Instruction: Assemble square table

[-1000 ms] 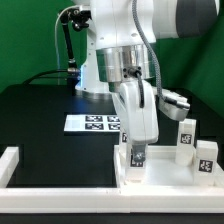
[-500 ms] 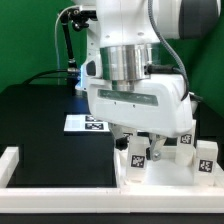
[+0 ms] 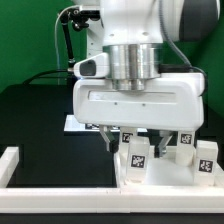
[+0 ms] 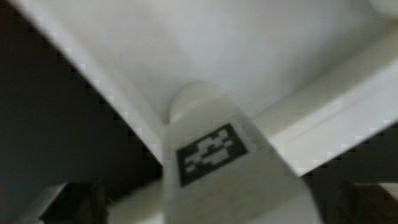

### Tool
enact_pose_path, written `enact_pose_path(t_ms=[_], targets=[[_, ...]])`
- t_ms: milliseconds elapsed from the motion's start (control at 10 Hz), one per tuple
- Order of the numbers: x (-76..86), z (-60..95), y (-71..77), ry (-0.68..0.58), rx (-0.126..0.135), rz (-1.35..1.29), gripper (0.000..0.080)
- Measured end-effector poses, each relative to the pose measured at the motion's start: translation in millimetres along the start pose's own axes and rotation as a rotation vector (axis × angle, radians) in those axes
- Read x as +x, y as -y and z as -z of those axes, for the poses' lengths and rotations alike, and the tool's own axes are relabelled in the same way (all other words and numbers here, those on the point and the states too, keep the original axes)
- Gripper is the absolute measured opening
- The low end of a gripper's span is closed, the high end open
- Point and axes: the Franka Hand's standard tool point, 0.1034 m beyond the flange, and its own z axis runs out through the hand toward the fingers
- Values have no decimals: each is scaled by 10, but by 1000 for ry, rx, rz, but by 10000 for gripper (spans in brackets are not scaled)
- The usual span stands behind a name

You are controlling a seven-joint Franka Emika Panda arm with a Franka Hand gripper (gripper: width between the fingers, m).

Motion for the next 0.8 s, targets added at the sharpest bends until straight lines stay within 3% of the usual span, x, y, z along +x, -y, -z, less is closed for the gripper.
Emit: enact_pose_path(t_ms=[200, 500, 700, 800], targets=[[-15, -9, -9, 6, 0, -67, 649], [-19, -15, -9, 7, 0, -209, 287], [-19, -19, -9, 7, 1, -362, 287], [-18, -17, -18, 9, -1, -568, 287]])
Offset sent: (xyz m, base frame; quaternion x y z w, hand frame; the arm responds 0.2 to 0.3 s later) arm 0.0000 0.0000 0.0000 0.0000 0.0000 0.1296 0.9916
